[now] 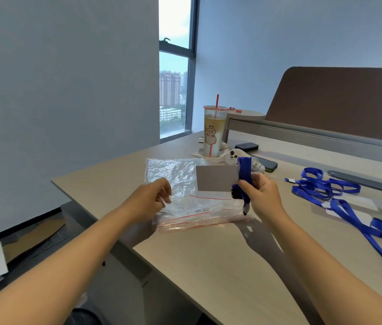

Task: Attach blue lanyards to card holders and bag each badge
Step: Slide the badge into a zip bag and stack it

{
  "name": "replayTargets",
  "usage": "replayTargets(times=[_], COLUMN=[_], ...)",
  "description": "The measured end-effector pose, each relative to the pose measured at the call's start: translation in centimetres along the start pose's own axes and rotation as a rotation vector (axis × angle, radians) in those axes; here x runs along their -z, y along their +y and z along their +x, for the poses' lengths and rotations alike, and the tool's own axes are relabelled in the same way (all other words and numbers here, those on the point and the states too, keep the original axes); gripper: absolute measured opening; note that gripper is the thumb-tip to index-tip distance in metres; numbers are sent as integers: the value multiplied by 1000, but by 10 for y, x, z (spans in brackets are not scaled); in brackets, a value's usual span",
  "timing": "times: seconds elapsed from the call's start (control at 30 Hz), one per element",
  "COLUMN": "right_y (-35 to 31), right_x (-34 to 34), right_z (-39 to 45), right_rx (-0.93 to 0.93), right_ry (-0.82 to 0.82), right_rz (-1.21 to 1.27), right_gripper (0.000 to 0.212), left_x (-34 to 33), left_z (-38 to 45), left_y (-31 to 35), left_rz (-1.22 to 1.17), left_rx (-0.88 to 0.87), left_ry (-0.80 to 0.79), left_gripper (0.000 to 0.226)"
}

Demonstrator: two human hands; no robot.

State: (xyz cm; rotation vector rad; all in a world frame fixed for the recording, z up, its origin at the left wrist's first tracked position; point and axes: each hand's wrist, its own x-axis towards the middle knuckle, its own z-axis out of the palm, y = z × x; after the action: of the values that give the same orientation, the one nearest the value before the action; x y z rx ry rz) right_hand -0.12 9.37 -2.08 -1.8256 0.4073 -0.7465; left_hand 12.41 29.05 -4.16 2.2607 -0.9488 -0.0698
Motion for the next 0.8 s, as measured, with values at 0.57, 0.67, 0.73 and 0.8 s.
replayTargets(times=[0.57,0.67,0.73,0.8], right_y=[-14,-16,-19,-23], right_x=[-7,-7,-9,-12], right_z=[6,8,8,9], right_rx=[265,267,272,279], right_ry=[-109,-147,-165,-164], right_rz=[-352,-450,-422,-386], right_gripper=[19,19,18,18], left_x=[16,18,19,19], left_z=[9,10,10,9], left_y=[15,22,31,40], left_rz=[-237,-297,-324,-308], left_rx=[-19,-32,-57,-86], left_ry=[39,20,-11,-52], left_gripper=[51,50,53,62])
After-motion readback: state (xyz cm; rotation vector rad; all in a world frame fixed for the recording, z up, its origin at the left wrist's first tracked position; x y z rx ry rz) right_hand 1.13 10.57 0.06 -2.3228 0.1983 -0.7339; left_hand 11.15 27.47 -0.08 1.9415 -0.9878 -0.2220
